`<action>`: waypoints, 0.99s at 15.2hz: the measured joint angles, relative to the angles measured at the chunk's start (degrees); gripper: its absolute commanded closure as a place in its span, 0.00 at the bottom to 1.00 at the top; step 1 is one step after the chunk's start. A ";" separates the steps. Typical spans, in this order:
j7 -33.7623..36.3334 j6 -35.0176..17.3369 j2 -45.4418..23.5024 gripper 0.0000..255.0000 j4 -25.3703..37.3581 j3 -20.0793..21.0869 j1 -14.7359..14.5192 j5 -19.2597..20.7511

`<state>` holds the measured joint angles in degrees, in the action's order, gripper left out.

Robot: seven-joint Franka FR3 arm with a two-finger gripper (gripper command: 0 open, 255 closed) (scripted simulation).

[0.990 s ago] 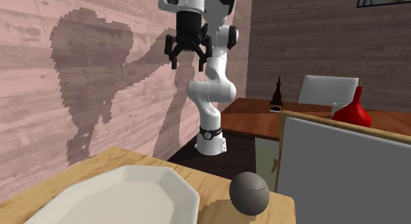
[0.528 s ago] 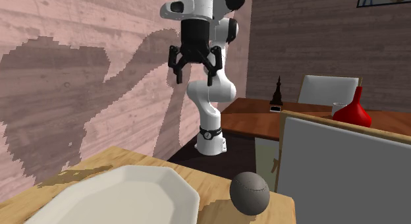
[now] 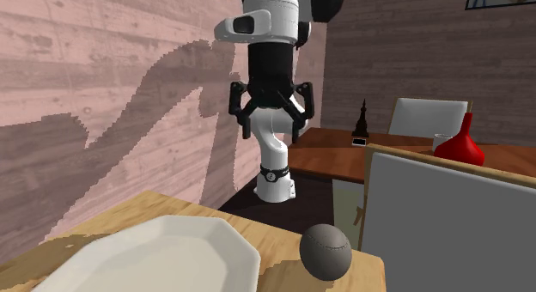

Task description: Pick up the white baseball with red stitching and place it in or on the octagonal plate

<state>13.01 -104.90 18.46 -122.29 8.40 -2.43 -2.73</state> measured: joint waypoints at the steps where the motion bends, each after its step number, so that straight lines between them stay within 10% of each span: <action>1: 0.14 -0.43 -2.15 0.00 1.62 0.16 0.00 0.02; 15: 7.22 -5.57 -30.41 0.00 23.64 4.14 -3.37 1.77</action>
<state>20.23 -110.47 -11.96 -98.65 12.54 -5.81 -0.96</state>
